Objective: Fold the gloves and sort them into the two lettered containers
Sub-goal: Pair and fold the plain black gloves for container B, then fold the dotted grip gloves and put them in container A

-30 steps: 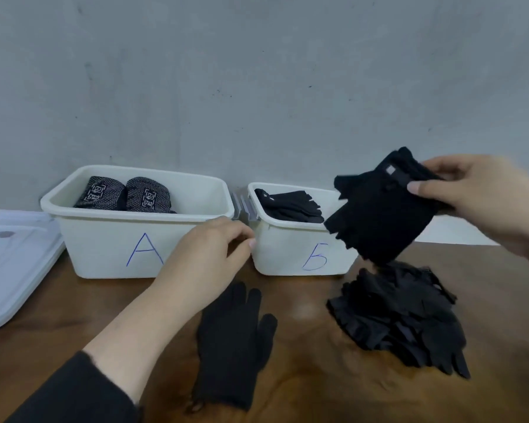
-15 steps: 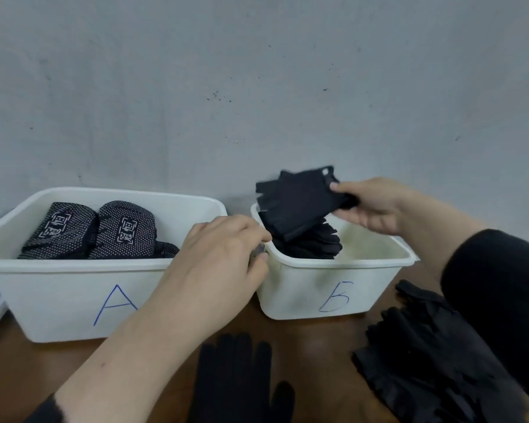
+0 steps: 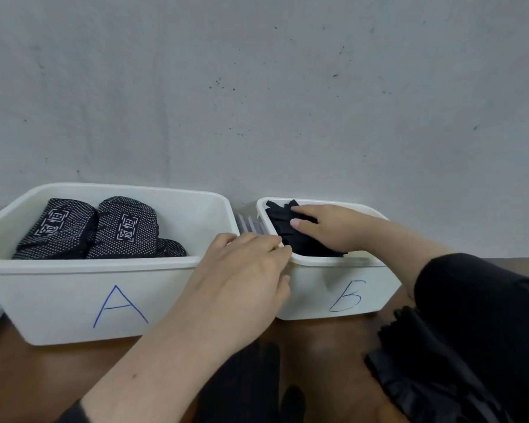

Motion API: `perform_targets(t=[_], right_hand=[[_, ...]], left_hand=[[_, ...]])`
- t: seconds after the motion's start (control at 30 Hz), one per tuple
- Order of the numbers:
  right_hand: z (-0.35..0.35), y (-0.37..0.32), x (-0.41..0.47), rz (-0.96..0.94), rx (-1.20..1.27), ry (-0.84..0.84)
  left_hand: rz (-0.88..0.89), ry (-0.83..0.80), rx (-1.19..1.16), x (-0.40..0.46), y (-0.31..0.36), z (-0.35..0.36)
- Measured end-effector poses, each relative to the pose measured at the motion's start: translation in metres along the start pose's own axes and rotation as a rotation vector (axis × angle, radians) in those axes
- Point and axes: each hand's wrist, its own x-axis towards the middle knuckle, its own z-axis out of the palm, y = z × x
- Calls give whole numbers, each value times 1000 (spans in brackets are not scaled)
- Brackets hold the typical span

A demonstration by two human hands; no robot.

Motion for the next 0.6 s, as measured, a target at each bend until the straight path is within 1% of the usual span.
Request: perform_targets(t=[0.1,0.2,0.3,0.37,0.4,0.47,0.53,0.6], right_hand=[[5,-2,9,0,39,-106],[14,1,19,-7,28,-162],[20,1,24,-19,21,-173],[17,-1,23,-31,2,-138],[12,-3,20,-35,-24,-84],[-1,-7,10,-31,-32,114],[-10,-10,-9,-40,116,379],[-9,-14,-39,-119,267,631]], left_hand=[[-16,11,6,1,0,1],[-16,-1,12,1,0,1],[1,7,10,3,0,2],[4,30,1,2,0,0],[4,39,-7,2,0,-1],[11,53,-32,4,-1,-1],[19,105,-60,5,0,1],[11,230,-141,3,4,3]])
